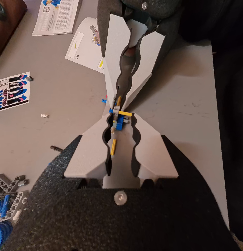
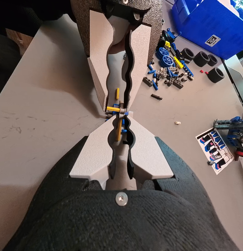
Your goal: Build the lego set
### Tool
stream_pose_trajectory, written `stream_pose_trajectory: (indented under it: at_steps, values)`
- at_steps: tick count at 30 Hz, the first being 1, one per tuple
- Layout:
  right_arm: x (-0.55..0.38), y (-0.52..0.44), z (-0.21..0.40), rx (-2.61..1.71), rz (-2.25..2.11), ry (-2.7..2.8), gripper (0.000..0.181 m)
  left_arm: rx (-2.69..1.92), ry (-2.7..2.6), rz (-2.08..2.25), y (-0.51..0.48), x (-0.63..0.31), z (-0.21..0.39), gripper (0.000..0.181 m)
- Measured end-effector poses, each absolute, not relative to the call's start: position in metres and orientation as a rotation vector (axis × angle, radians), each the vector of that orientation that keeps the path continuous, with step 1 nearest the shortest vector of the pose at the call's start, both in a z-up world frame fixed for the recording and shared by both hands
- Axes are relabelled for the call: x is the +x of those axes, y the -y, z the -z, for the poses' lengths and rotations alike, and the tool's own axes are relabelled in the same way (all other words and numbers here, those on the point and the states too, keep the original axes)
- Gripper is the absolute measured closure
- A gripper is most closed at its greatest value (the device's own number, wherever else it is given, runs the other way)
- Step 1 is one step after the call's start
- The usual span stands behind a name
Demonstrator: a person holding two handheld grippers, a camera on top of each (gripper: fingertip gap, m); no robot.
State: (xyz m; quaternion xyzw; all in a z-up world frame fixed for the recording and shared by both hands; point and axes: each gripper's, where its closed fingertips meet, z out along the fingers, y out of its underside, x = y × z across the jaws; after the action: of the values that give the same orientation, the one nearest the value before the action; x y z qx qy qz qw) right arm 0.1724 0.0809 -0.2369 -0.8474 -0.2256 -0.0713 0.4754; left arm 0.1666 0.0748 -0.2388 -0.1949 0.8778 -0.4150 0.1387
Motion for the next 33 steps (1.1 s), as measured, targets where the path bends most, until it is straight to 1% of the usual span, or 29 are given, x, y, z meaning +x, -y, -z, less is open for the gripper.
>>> stream_pose_trajectory:
  at_steps: [6, 10, 33]
  values:
    - [0.1731, -0.0810, 0.2368, -2.072, 0.180, 0.549, 0.175, -0.586, -2.535, 1.216, -0.0751, 0.1679, 0.2387, 0.158]
    - [0.1735, -0.0813, 0.2367, -2.073, 0.186, 0.544, 0.175, -0.595, -2.515, 1.233, -0.0761, 0.1709, 0.2382, 0.164]
    - [0.1753, -0.0819, 0.2368, -2.076, 0.193, 0.534, 0.175, -0.603, -2.497, 1.246, -0.0767, 0.1734, 0.2381, 0.165]
